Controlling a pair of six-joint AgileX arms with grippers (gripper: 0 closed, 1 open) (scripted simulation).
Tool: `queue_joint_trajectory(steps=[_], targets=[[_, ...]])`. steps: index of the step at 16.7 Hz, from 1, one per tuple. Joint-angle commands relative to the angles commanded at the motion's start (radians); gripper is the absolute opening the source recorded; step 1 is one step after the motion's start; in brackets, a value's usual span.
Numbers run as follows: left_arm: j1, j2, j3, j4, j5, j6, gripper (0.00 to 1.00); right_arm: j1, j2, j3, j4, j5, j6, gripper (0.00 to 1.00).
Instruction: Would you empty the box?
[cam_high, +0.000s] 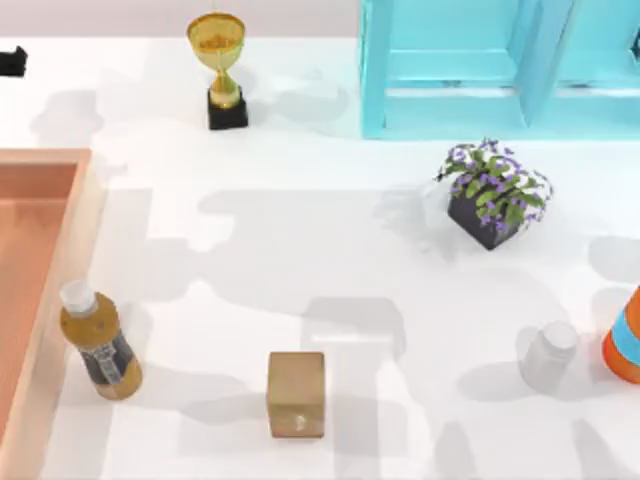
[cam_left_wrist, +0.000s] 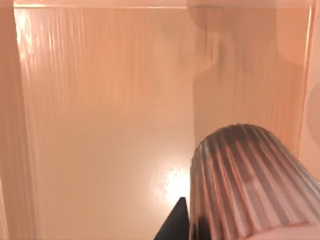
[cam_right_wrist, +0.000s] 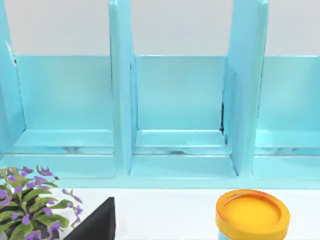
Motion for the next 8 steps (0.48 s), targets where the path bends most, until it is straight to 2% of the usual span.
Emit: queue_joint_trajectory(steps=[4, 8], targets=[[-0.189, 0.021, 0.028, 0.114, -0.011, -0.174, 0.0, 0.0, 0.0, 0.0, 0.0, 0.0, 0.0, 1.0], [-0.367, 0.097, -0.011, 0.153, 0.01, -0.334, 0.0, 0.0, 0.0, 0.0, 0.0, 0.0, 0.0, 1.0]])
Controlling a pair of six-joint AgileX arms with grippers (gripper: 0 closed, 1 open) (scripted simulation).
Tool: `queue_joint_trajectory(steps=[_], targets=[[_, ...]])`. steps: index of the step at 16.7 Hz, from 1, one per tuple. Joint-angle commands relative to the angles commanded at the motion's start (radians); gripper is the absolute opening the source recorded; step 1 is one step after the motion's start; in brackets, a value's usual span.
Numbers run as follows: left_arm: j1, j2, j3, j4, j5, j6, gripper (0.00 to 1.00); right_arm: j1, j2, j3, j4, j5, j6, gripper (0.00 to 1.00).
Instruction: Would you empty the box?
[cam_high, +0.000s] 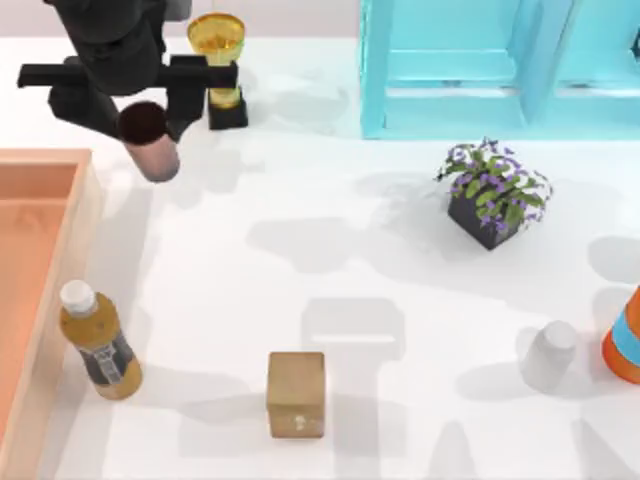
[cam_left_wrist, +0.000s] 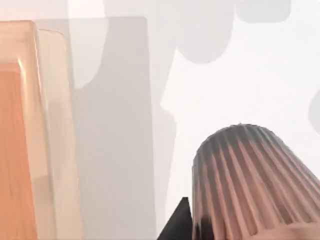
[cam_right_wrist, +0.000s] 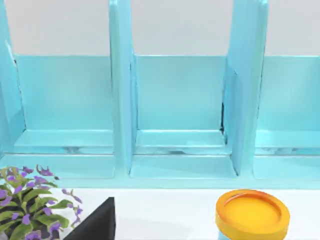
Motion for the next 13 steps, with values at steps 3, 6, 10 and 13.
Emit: queue_joint_trajectory(steps=[3, 6, 10, 13], targets=[[-0.074, 0.07, -0.055, -0.018, 0.019, -0.085, 0.0, 0.0, 0.0, 0.0, 0.0, 0.0, 0.0, 1.0], [-0.086, 0.087, -0.069, -0.025, 0.023, -0.103, 0.0, 0.0, 0.0, 0.0, 0.0, 0.0, 0.0, 1.0], [-0.082, 0.088, -0.085, -0.007, 0.022, -0.1, 0.0, 0.0, 0.0, 0.0, 0.0, 0.0, 0.0, 1.0], [-0.083, 0.096, -0.133, 0.052, 0.022, -0.1, 0.0, 0.0, 0.0, 0.0, 0.0, 0.0, 0.0, 1.0]])
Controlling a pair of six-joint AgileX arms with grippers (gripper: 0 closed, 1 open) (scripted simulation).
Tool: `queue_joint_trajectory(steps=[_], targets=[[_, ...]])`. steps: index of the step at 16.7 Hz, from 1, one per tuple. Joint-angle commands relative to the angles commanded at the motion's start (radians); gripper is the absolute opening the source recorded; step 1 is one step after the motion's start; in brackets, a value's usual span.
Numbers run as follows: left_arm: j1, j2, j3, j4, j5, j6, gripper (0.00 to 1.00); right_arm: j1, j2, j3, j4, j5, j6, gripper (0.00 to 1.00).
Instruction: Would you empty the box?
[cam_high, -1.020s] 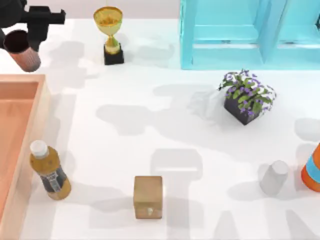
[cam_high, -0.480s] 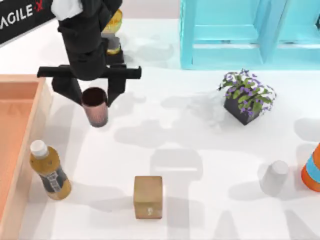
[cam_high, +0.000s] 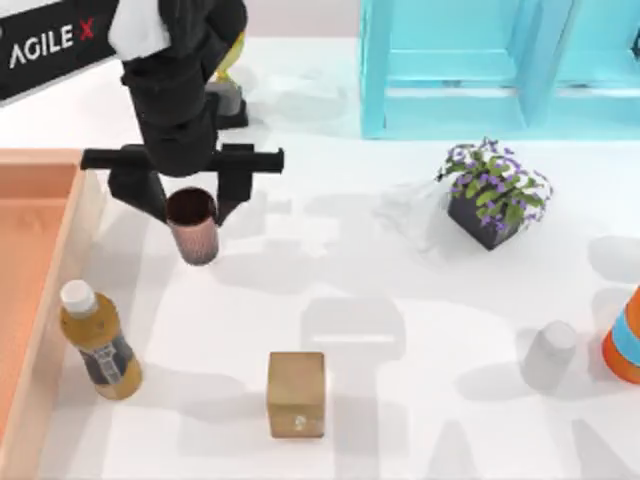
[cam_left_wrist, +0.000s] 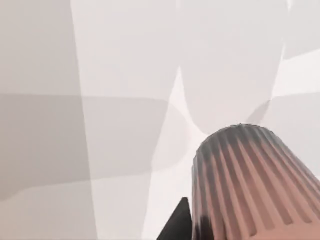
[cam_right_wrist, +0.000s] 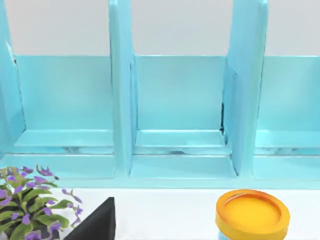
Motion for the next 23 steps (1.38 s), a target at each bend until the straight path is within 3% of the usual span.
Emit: queue_joint_trajectory(steps=[8, 21, 23], targets=[[-0.002, 0.016, -0.075, 0.088, 0.0, -0.001, 0.0, 0.0, 0.0, 0.0, 0.0, 0.0, 0.0, 1.0], [-0.002, 0.016, -0.075, 0.088, 0.0, -0.001, 0.98, 0.0, 0.0, 0.0, 0.0, 0.0, 0.0, 1.0], [-0.002, 0.016, -0.075, 0.088, 0.0, -0.001, 1.0, 0.0, 0.0, 0.0, 0.0, 0.0, 0.0, 1.0]])
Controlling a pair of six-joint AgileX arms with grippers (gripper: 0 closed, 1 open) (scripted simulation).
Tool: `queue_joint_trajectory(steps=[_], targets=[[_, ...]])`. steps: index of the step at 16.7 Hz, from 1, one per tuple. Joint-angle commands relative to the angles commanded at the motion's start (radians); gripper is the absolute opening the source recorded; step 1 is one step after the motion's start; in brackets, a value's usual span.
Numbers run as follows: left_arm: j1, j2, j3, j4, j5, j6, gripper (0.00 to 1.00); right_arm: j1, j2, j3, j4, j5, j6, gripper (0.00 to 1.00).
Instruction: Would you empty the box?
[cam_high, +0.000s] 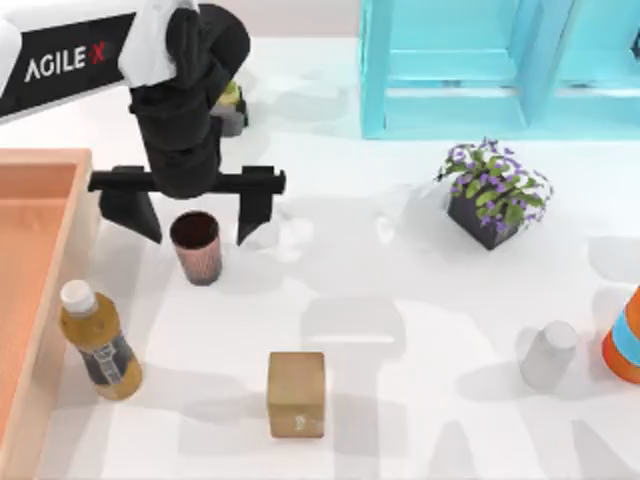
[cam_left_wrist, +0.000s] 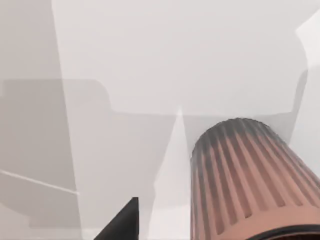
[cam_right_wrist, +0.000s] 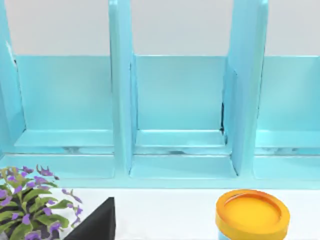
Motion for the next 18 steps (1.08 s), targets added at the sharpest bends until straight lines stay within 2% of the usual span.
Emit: queue_joint_trajectory(steps=[9, 18], targets=[[0.001, 0.0, 0.015, -0.013, 0.0, 0.0, 1.0, 0.0, 0.0, 0.0, 0.0, 0.0, 0.0, 1.0], [-0.005, -0.028, 0.31, -0.329, 0.005, 0.0, 1.0, 0.0, 0.0, 0.0, 0.0, 0.0, 0.0, 1.0]])
